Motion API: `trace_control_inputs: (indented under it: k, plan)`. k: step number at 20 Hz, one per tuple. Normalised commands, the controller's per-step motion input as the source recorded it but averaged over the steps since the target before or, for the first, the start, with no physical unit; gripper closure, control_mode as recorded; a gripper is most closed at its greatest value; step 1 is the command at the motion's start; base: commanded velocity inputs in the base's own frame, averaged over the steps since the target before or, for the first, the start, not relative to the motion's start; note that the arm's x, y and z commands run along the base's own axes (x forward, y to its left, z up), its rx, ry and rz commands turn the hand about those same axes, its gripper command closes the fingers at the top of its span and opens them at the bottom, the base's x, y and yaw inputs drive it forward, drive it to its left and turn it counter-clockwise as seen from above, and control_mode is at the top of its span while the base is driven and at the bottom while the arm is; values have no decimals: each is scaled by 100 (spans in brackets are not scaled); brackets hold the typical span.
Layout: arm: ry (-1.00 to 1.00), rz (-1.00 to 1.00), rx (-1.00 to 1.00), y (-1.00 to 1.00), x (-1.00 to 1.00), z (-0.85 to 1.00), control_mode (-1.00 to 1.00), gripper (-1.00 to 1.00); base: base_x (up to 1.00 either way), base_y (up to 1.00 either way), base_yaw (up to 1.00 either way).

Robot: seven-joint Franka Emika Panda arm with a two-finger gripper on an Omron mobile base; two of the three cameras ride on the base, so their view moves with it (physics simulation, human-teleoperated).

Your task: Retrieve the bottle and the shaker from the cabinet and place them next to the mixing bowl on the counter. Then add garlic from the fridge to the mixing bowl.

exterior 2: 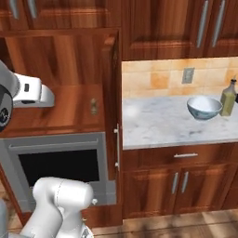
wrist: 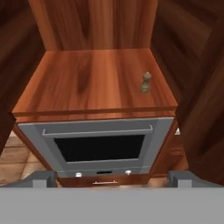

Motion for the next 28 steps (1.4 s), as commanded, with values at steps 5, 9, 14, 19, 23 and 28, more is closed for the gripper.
trace_control_inputs:
  k: [5, 9, 14, 19, 23, 28]
  plan:
    - [0, 0, 0, 0, 0, 0, 100, -100, 53, 1, -24]
    - [0, 0, 0, 0, 0, 0, 100, -100, 45, 3, -31]
    - [0, 0, 0, 0, 0, 0, 100, -100, 40, 1, -25]
    - [0, 0, 0, 0, 0, 0, 100, -100, 38, 10, -15]
    - [0, 0, 0, 0, 0, 0, 100, -100, 49, 18, -12]
    - [0, 0, 0, 0, 0, 0, 100, -100, 13, 5, -5]
